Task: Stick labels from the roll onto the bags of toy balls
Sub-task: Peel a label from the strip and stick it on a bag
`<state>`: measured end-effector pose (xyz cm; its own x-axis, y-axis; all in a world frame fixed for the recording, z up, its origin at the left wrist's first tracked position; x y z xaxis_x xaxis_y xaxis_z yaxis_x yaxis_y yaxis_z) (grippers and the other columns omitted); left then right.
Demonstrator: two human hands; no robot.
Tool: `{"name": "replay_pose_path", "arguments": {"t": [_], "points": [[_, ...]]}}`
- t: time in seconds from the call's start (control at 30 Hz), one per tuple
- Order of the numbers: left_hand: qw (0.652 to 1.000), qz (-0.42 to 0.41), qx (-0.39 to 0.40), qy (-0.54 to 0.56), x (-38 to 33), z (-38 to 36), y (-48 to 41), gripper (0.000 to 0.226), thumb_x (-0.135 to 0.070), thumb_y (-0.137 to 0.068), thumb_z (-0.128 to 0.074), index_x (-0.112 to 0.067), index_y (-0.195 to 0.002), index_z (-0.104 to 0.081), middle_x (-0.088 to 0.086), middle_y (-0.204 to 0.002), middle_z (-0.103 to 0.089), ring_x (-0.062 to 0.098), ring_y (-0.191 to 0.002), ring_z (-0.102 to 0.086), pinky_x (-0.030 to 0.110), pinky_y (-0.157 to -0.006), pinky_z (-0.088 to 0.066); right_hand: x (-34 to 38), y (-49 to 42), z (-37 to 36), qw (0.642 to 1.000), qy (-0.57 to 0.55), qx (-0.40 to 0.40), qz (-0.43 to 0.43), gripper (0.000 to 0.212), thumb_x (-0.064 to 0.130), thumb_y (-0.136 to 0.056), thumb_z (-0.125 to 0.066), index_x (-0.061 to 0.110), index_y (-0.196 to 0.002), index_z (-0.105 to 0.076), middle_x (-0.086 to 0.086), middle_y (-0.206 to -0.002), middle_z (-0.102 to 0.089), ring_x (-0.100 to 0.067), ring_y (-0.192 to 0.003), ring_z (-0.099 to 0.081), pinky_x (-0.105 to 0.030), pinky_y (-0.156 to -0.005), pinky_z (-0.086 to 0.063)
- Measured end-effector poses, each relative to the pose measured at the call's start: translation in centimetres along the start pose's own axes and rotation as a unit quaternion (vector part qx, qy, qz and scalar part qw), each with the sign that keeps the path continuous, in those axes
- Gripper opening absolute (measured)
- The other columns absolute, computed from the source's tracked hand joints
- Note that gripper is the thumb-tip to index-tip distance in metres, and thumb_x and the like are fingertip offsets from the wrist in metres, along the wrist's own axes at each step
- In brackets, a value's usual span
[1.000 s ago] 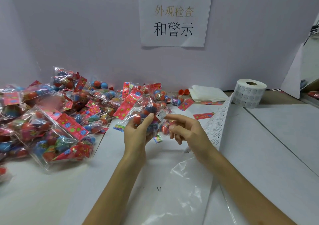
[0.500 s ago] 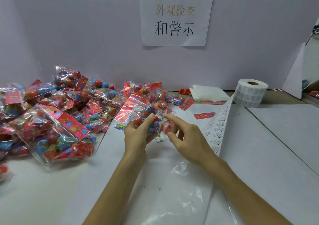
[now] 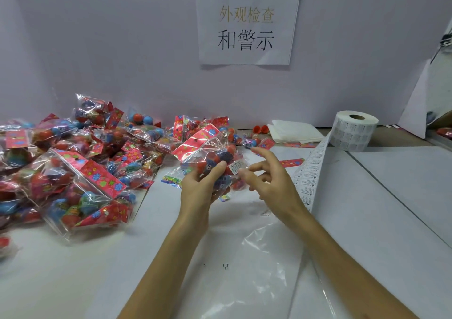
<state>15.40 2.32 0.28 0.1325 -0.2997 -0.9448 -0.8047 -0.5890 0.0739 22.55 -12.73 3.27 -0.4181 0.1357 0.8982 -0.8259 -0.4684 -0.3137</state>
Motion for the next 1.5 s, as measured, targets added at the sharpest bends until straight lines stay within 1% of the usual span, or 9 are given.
{"name": "replay_pose_path", "arguments": {"t": [0.13,0.27,0.4,0.6,0.83,1.07,1.2,1.27,1.5], "points": [[0.999,-0.009,0.033,-0.02,-0.2,-0.5,0.3,0.034,-0.029,-0.089,-0.076,-0.021,-0.12,-0.068,0.002,-0.109,-0.078,0.022,-0.102,-0.074,0.036,-0.091,-0.059,0.3,0.4,-0.2,1.0,-0.01,0.003,-0.01,0.044,0.064,-0.078,-0.069,0.051,-0.116,-0.05,0.019,-0.103,-0.065,-0.001,-0.082,-0.071,-0.016,-0.063,-0.052],[0.996,-0.016,0.065,-0.052,-0.2,-1.2,0.6,0.024,-0.03,-0.088,-0.076,-0.024,-0.111,-0.071,-0.003,-0.099,-0.079,0.018,-0.094,-0.076,0.029,-0.079,-0.058,0.0,0.2,0.0,1.0,-0.011,-0.006,-0.007,0.028,0.046,-0.089,-0.071,0.033,-0.113,-0.064,0.011,-0.098,-0.07,-0.009,-0.077,-0.069,-0.016,-0.059,-0.051],[0.998,0.011,0.051,-0.047,0.0,-1.1,0.6,0.042,-0.034,-0.088,-0.074,-0.015,-0.124,-0.068,0.005,-0.11,-0.077,0.025,-0.104,-0.073,0.025,-0.074,-0.058,-0.7,-0.2,-0.1,0.998,-0.046,0.007,-0.032,0.021,0.037,-0.1,-0.06,0.02,-0.108,-0.07,0.004,-0.087,-0.074,-0.015,-0.066,-0.07,-0.023,-0.059,-0.054],[0.998,0.019,0.043,-0.034,0.0,-0.9,0.7,0.047,-0.034,-0.09,-0.072,-0.01,-0.129,-0.066,0.012,-0.114,-0.075,0.03,-0.107,-0.071,0.03,-0.085,-0.058,-1.0,-0.3,-0.3,0.996,-0.069,0.027,-0.044,0.023,0.034,-0.105,-0.05,0.022,-0.106,-0.069,0.001,-0.087,-0.075,-0.017,-0.066,-0.07,-0.028,-0.06,-0.055],[0.998,0.025,0.04,-0.049,0.1,-1.0,0.7,0.048,-0.034,-0.092,-0.071,-0.009,-0.133,-0.063,0.014,-0.121,-0.072,0.034,-0.113,-0.069,0.043,-0.102,-0.055,-1.0,-0.4,-0.5,0.996,-0.073,0.029,-0.039,0.019,0.038,-0.1,-0.058,0.023,-0.107,-0.069,0.004,-0.088,-0.075,-0.018,-0.066,-0.071,-0.028,-0.063,-0.057],[0.998,0.012,0.047,-0.038,-0.1,-0.9,0.8,0.047,-0.036,-0.09,-0.072,-0.014,-0.131,-0.064,0.013,-0.117,-0.074,0.032,-0.108,-0.071,0.031,-0.081,-0.057,-0.9,-0.3,-0.6,0.995,-0.083,0.036,-0.031,0.02,0.035,-0.1,-0.06,0.02,-0.112,-0.068,0.001,-0.088,-0.075,-0.019,-0.066,-0.07,-0.03,-0.063,-0.057],[0.995,-0.019,0.07,-0.073,-0.6,-1.5,1.2,0.059,-0.045,-0.071,-0.082,-0.023,-0.124,-0.066,0.004,-0.105,-0.078,0.025,-0.098,-0.076,0.034,-0.08,-0.058,-1.0,-0.3,-0.4,0.996,-0.078,0.024,-0.021,0.016,0.033,-0.099,-0.062,0.022,-0.111,-0.068,0.003,-0.085,-0.074,-0.019,-0.064,-0.07,-0.032,-0.062,-0.057],[0.992,-0.03,0.075,-0.096,-0.5,-1.6,1.2,0.055,-0.039,-0.073,-0.084,-0.023,-0.122,-0.064,0.001,-0.099,-0.079,0.022,-0.091,-0.077,0.034,-0.078,-0.059,-1.1,-0.4,-0.4,0.997,-0.071,0.022,-0.017,0.013,0.031,-0.1,-0.062,0.024,-0.108,-0.068,0.005,-0.083,-0.073,-0.017,-0.062,-0.069,-0.029,-0.061,-0.057],[0.997,0.003,0.029,-0.076,-0.1,-0.7,0.6,0.064,-0.031,-0.086,-0.078,-0.015,-0.142,-0.053,0.013,-0.127,-0.067,0.032,-0.107,-0.071,0.041,-0.094,-0.06,-1.2,-0.4,-0.9,0.997,-0.058,0.039,-0.024,0.024,0.027,-0.105,-0.053,0.019,-0.123,-0.067,0.002,-0.085,-0.074,-0.018,-0.066,-0.07,-0.028,-0.062,-0.056]]}}
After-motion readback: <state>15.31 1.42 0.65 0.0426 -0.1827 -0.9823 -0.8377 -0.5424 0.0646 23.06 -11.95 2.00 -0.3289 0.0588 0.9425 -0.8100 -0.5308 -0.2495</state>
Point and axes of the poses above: each hand's wrist, its own y-axis away from the middle knuckle, its own z-axis out of the back of the hand, x = y × z, the point moved 8 cm from there along -y, towards the middle knuckle
